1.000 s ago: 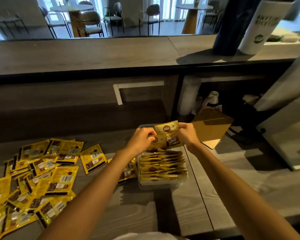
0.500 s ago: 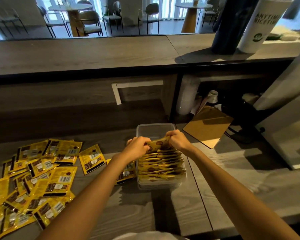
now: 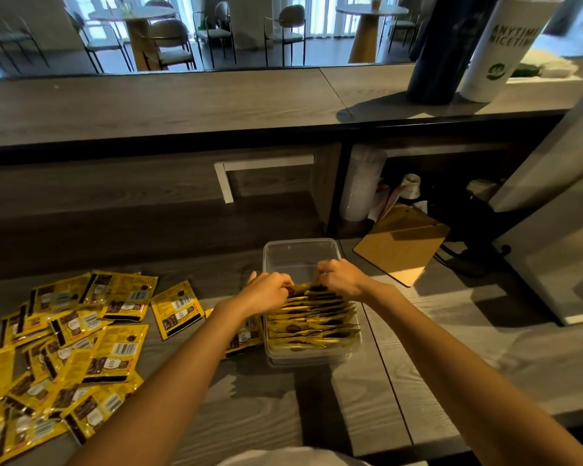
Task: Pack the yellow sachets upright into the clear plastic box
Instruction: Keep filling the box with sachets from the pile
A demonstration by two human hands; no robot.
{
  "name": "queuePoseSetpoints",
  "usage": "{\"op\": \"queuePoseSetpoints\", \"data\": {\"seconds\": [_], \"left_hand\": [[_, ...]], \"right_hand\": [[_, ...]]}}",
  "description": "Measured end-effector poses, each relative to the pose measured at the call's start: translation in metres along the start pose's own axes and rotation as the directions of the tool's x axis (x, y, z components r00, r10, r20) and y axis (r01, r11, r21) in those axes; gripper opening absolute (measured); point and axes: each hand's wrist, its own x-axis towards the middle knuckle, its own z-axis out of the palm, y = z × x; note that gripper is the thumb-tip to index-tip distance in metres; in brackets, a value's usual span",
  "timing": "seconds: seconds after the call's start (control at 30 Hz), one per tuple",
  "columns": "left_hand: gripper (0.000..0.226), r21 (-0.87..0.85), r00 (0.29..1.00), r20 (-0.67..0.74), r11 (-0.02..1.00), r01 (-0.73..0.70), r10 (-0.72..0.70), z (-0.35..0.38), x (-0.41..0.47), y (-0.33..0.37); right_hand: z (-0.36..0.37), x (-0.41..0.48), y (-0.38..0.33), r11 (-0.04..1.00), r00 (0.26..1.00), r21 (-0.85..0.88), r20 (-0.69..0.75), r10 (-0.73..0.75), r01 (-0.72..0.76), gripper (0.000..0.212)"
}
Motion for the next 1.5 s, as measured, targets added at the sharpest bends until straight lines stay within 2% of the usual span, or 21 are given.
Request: {"op": "queuePoseSetpoints", "data": {"seconds": [0.13, 0.37, 0.57, 0.83, 0.93, 1.1, 1.3, 1.4, 1.5], "left_hand": [[0.041, 0.051, 0.999, 0.048, 0.999, -0.014, 0.011, -0.002, -0.002, 0.002], [0.037, 0.002, 0.998, 0.064, 1.000, 0.004, -0.004, 0.005, -0.012, 0.005], [0.031, 0.014, 0.998, 0.065, 1.000, 0.002, -0.003, 0.015, -0.029, 0.012], [0.038, 0.068, 0.995, 0.089, 0.996, -0.050, 0.044, 0.039, -0.054, 0.016], [0.038, 0.111, 0.991, 0.121, 0.991, -0.078, 0.064, 0.046, -0.065, 0.022], [0.039, 0.091, 0.991, 0.114, 0.992, -0.084, 0.074, 0.053, -0.073, 0.022], [0.038, -0.115, 0.999, -0.002, 0.993, -0.038, 0.038, 0.048, -0.079, 0.023], [0.038, -0.188, 0.985, -0.175, 0.982, -0.027, -0.006, 0.040, -0.082, 0.018], [0.035, -0.232, 0.931, -0.352, 0.973, 0.012, -0.096, 0.032, -0.084, 0.000]], "right_hand": [[-0.001, -0.005, -0.002, 0.997, 0.997, -0.070, 0.072, -0.019, 0.024, 0.034], [0.005, -0.020, 0.003, 0.992, 0.997, -0.119, 0.059, -0.040, 0.047, 0.038], [0.011, -0.037, 0.005, 0.996, 0.996, -0.084, 0.081, -0.033, 0.040, 0.038], [0.026, -0.067, 0.014, 0.996, 0.990, -0.064, 0.132, -0.050, 0.059, 0.038], [0.033, -0.078, 0.017, 0.992, 0.986, -0.082, 0.146, -0.085, 0.098, 0.051], [0.043, -0.087, 0.020, 0.964, 0.986, -0.232, 0.130, -0.101, 0.130, 0.063], [0.038, -0.094, 0.010, 0.982, 0.992, -0.157, 0.082, -0.094, 0.106, 0.069], [0.035, -0.095, -0.001, 0.982, 0.994, -0.156, 0.001, -0.105, 0.104, 0.068], [0.037, -0.091, -0.022, 0.987, 0.986, -0.132, -0.126, -0.106, 0.089, 0.062]]}}
